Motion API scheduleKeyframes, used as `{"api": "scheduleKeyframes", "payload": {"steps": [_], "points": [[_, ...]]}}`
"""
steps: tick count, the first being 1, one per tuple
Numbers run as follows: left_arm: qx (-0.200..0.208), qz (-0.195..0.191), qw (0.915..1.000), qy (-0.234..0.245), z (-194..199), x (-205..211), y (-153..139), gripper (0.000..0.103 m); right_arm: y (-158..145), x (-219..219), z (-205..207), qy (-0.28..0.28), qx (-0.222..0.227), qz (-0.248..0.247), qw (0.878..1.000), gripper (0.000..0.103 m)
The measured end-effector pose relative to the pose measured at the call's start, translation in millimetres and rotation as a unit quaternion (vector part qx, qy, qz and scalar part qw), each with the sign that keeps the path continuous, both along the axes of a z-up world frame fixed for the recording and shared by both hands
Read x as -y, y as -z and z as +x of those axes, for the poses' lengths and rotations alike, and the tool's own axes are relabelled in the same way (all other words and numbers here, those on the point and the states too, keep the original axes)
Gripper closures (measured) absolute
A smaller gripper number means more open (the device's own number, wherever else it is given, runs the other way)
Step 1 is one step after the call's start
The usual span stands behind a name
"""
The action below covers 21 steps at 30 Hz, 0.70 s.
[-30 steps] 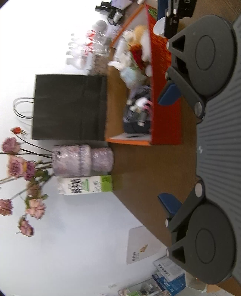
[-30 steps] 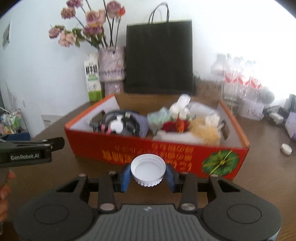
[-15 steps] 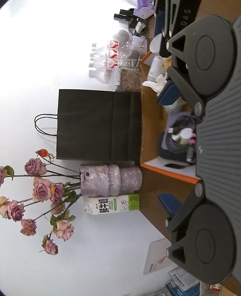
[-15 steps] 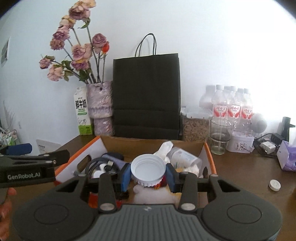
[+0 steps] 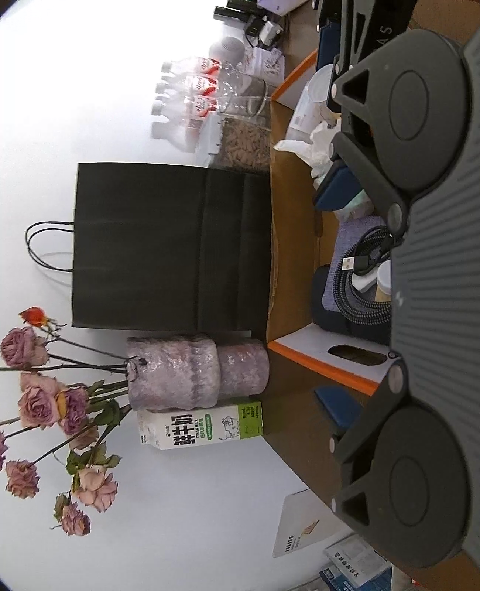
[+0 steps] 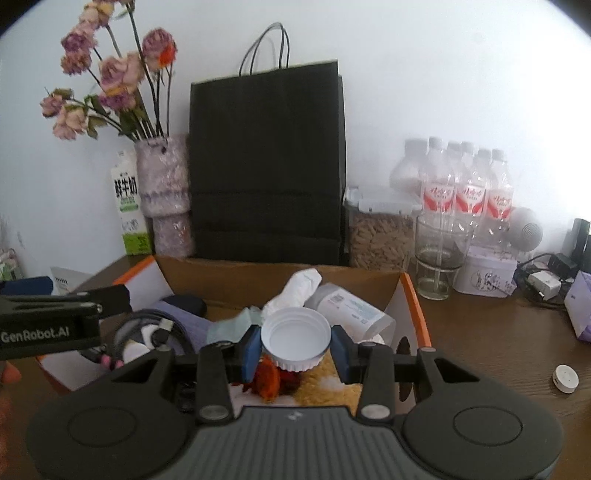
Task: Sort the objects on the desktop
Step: 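Open the right tool to release the cap in the box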
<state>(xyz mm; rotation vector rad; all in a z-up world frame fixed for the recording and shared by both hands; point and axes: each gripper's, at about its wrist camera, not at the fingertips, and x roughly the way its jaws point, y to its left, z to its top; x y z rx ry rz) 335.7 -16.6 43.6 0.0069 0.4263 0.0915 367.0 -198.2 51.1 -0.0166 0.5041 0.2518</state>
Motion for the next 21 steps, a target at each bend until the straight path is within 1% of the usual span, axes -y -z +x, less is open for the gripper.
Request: {"api": "scheduleKeyframes", "payload": {"steps": [4, 6, 7, 8, 11, 15, 21], "points": [[-0.003, 0.008, 1.0, 0.001, 4, 2, 4, 0.0, 4, 1, 9, -0.003, -0.009, 0.003, 1.0, 0.063], [-0.003, 0.009, 1.0, 0.0, 3, 3, 4, 0.0, 5, 3, 10, -0.005, -0.01, 0.014, 1.0, 0.046], [-0.002, 0.009, 1.0, 0.0, 3, 2, 4, 0.0, 3, 4, 9, -0.005, -0.008, 0.017, 1.0, 0.023], [0.0, 0.009, 0.9999, -0.004, 2, 2, 3, 0.0, 2, 4, 7, -0.004, -0.002, 0.018, 1.0, 0.007], [0.006, 0.004, 1.0, -0.004, -2, 0, 0, 0.0, -4, 5, 0, 0.0, 0.014, 0.012, 1.0, 0.0], [0.018, 0.003, 0.9998, -0.008, -11, -1, -7, 0.0, -10, 8, -6, -0.002, 0.013, 0.02, 1.0, 0.0], [0.037, 0.002, 0.9993, -0.004, -34, 0, -23, 0.0, -22, 5, -24, -0.004, 0.022, 0.011, 1.0, 0.0]]}}
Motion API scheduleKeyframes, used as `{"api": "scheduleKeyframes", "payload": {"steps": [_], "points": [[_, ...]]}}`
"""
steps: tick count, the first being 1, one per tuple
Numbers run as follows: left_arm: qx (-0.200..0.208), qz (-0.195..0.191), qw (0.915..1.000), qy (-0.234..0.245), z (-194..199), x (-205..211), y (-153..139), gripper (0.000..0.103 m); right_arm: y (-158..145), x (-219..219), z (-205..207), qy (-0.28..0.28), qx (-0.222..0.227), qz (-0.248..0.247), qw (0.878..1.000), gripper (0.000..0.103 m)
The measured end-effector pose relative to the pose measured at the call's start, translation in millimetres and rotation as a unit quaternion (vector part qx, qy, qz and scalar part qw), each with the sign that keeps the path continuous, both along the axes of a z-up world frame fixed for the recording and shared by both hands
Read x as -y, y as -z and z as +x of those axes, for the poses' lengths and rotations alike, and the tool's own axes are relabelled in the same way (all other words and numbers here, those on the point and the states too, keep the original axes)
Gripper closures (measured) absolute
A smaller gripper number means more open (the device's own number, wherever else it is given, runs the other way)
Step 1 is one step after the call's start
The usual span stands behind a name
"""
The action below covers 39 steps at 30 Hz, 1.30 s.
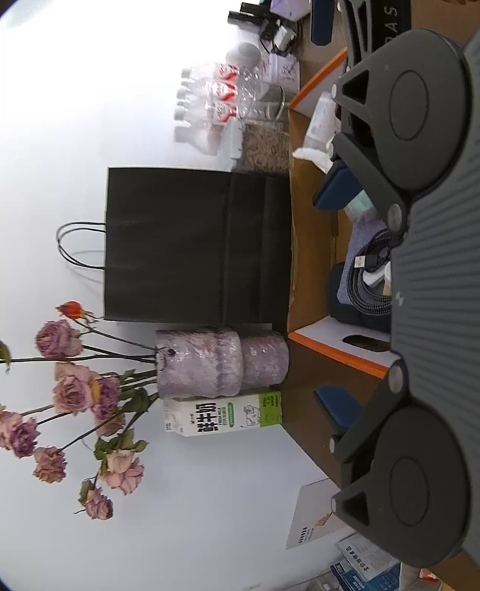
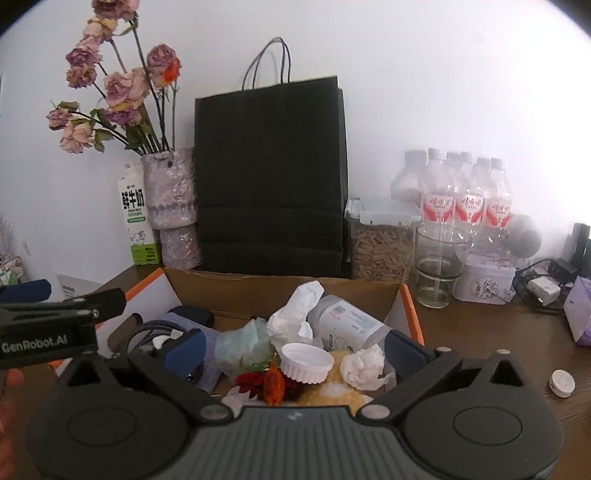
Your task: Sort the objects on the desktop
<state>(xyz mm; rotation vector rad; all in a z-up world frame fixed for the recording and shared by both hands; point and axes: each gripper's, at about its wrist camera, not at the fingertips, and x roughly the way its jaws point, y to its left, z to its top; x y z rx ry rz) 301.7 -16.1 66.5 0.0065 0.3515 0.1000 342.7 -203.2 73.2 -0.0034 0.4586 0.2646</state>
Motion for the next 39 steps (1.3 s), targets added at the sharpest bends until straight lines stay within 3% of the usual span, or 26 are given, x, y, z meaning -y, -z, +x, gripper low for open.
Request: {"api": "scheduleKeyframes", "payload": {"steps": [10, 17, 28, 39], "points": [[0.022, -0.007, 0.9995, 0.023, -69, 0, -27, 0.0, -31, 5, -72, -0.007, 0.025, -0.003, 1.0, 0.0], [0.012, -0.014, 0.9994, 0.028, -128, -2, -27, 0.0, -31, 4, -138, -0.008, 0.017, 0.0, 1.0, 0.0], [-0.015, -0.051, 0.9984, 0.017, -219, -10, -5, 0.0, -14, 0, -239, -0.02, 0.008, -0.011, 1.0, 0.0], [-0.025, -0.042, 0.9986, 0.021, -280, -5, 29, 0.0, 10, 3, -300, -0.02, -0.016, -0.008, 1.0, 0.0]]}}
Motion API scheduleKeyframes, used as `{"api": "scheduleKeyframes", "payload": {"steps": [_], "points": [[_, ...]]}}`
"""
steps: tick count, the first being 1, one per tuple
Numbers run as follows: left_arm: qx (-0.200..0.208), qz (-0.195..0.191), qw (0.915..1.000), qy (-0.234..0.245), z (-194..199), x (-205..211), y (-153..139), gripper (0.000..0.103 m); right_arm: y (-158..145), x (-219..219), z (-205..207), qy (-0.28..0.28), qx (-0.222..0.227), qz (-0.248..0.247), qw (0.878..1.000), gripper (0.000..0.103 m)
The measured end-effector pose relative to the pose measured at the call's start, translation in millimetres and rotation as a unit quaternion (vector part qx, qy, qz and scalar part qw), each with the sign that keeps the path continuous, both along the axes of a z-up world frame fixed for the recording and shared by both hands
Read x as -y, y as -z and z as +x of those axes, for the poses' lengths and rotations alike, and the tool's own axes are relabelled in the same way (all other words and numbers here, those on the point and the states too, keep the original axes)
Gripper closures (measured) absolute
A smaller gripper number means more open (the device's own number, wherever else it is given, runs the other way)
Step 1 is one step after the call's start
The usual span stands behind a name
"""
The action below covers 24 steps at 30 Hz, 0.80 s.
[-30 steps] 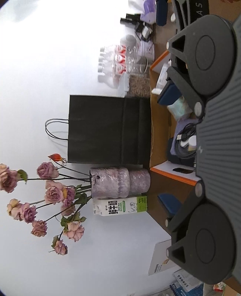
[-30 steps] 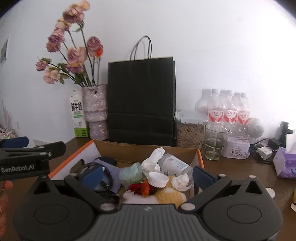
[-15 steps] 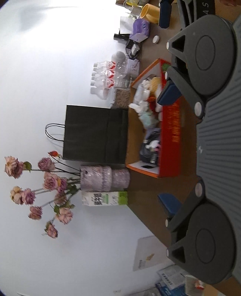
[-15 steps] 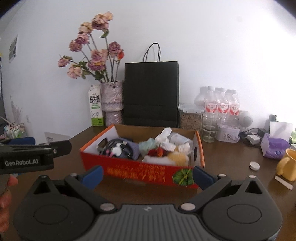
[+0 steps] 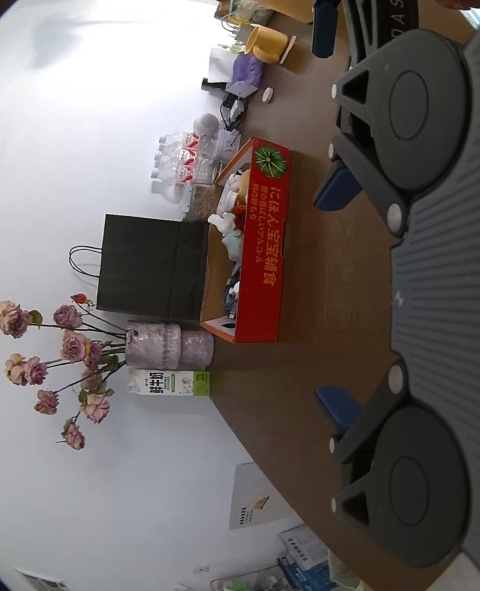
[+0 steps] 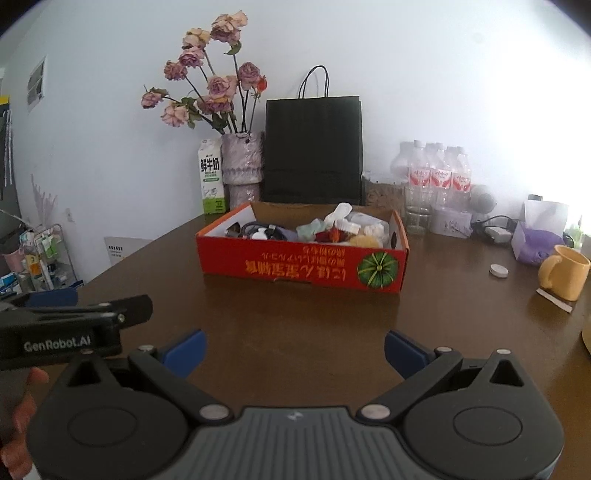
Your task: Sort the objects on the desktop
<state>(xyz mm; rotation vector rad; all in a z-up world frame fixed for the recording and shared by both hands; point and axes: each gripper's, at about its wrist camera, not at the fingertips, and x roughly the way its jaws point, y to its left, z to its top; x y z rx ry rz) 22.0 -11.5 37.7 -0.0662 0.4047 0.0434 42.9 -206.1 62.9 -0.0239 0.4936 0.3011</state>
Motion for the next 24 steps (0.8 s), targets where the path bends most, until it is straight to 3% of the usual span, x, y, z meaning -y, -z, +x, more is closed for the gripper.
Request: {"api": "scheduleKeyframes", "payload": {"steps": [24], "points": [[0.011, 0.01, 0.9999, -0.002, -20, 1, -2, 0.0, 1, 4, -20, 0.006, -0.002, 0.003, 1.0, 0.0]]}}
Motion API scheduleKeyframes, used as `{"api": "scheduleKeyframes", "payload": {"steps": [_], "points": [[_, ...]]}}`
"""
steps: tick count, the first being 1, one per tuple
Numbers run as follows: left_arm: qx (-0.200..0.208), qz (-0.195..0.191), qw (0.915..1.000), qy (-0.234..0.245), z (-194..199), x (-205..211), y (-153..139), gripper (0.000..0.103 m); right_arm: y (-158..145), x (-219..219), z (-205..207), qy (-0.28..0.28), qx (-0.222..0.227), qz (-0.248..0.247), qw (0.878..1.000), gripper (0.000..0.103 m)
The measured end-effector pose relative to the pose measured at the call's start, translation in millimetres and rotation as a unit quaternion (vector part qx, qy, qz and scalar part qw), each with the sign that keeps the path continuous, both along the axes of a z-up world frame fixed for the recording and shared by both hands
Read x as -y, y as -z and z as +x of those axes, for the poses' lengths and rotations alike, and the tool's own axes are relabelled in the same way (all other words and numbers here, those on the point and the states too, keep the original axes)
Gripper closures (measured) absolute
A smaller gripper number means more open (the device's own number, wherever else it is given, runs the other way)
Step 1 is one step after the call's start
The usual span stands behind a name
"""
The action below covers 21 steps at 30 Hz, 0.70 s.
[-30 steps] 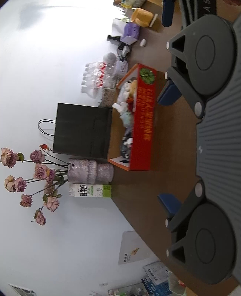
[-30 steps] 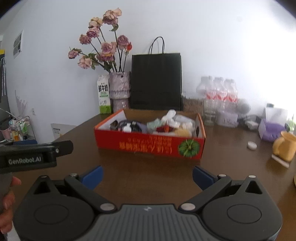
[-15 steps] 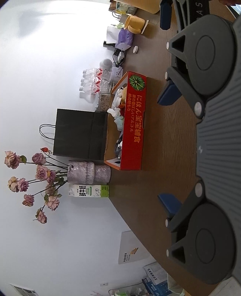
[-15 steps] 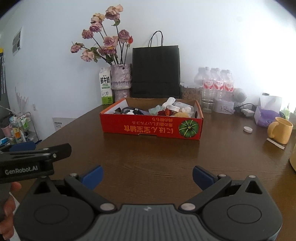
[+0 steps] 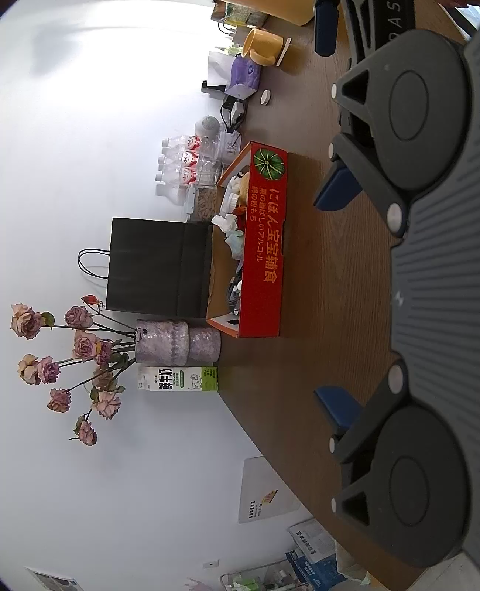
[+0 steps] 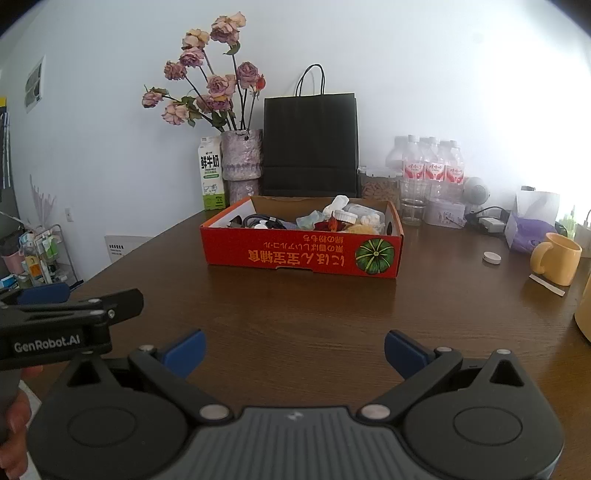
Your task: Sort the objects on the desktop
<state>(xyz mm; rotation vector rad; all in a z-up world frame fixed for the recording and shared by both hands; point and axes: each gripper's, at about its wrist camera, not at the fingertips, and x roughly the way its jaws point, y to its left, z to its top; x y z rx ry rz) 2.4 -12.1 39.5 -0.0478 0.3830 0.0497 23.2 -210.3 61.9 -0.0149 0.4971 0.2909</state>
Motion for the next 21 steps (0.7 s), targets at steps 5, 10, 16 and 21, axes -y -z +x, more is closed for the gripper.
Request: {"api": "scheduleKeyframes", "payload": {"steps": [5, 10, 16, 21], "points": [[0.0, 0.001, 1.0, 0.0, -0.1, 0.3, 0.0, 0.0, 0.2, 0.5, -0.7, 0.0, 0.0, 0.001, 1.0, 0.0], [0.0, 0.002, 1.0, 0.0, -0.5, 0.9, 0.1, 0.0, 0.6, 0.9, -1.0, 0.0, -0.001, 0.001, 1.0, 0.0], [-0.002, 0.003, 1.0, 0.0, 0.0, 1.4, 0.6, 0.0, 2.6, 2.5, -1.7, 0.0, -0.003, 0.003, 1.0, 0.0], [-0.003, 0.003, 1.0, 0.0, 0.4, 1.5, 1.0, 0.0, 3.3, 3.1, -1.1, 0.0, -0.004, 0.004, 1.0, 0.0]]}}
